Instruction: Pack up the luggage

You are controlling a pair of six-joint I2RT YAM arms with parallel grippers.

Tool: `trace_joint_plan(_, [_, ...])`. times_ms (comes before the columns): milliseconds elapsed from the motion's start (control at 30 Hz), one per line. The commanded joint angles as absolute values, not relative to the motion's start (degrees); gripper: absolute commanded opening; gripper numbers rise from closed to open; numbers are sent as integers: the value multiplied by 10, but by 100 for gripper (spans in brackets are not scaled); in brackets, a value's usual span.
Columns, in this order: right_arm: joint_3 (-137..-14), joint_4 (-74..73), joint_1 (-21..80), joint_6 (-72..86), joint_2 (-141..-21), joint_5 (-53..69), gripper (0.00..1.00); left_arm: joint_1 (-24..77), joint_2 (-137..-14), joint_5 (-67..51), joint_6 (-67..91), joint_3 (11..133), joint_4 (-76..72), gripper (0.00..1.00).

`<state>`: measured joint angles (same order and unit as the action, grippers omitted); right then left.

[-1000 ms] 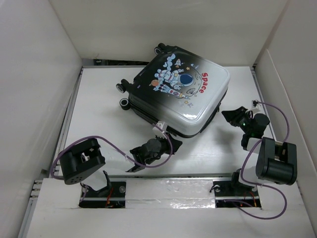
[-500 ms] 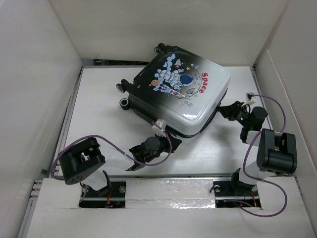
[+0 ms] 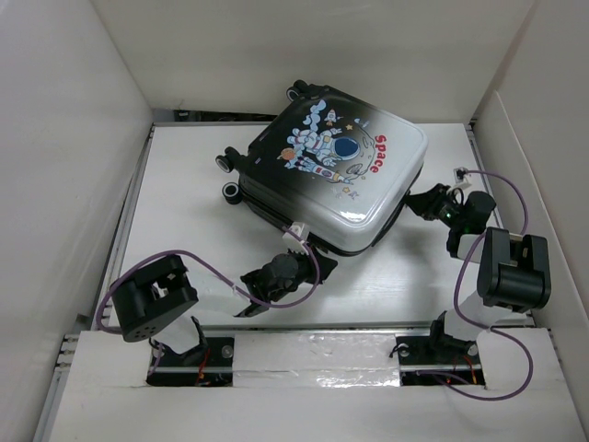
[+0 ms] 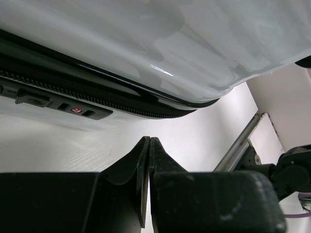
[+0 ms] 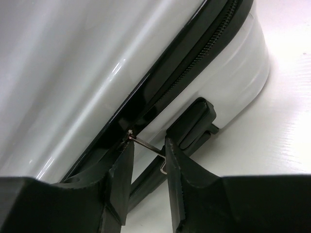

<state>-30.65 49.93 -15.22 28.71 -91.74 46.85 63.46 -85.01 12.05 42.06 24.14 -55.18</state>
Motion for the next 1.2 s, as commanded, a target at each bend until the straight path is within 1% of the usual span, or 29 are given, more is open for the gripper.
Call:
trace_joint_plan(0, [-330,518,-146,281,-924,471,32,632,-853,116,416,259,-586,0])
trace_joint_plan(100, [-328,519,-141,283,-927,473,29,627,-854,118,410,265,-584,0])
trace_joint_plan(233, [-321,529,-141,286,-934,474,29,627,-854,119,407,272,-581,0])
trace_joint_plan(267, [-319,535,-141,289,-939,476,31,627,-855,120,405,273,-579,0])
trace_joint_plan(300, [-318,543,-141,294,-940,479,34,627,-855,120,404,274,-579,0])
trace_joint_plan(400, [-314,541,-135,290,-940,481,38,621,-856,120,403,275,-579,0])
trace_joint_plan(533, [-314,532,-135,282,-943,475,39,621,-857,121,403,277,-578,0])
trace_joint_plan(667, [-308,563,-135,301,-941,471,31,616,-860,120,402,278,-578,0])
trace_joint_plan(700, [-314,551,-135,297,-939,470,26,616,-864,120,400,281,-578,0])
trace_joint_plan(767, [-318,538,-129,291,-935,465,19,611,-874,121,400,287,-577,0])
trace_joint_plan(800, [-318,532,-129,289,-934,462,13,611,-877,119,399,292,-577,0])
trace_joint_plan(900, [-315,522,-119,287,-929,460,0,611,-890,120,396,311,-581,0])
trace_joint_plan(1033, [-269,515,-103,288,-887,411,0,606,-905,127,388,335,-580,0])
trace_joint_plan(1067, [-250,504,-89,287,-859,398,0,600,-910,128,386,339,-584,0])
trace_joint_plan(1167, [-215,431,-47,261,-805,342,0,600,-914,131,380,357,-584,0])
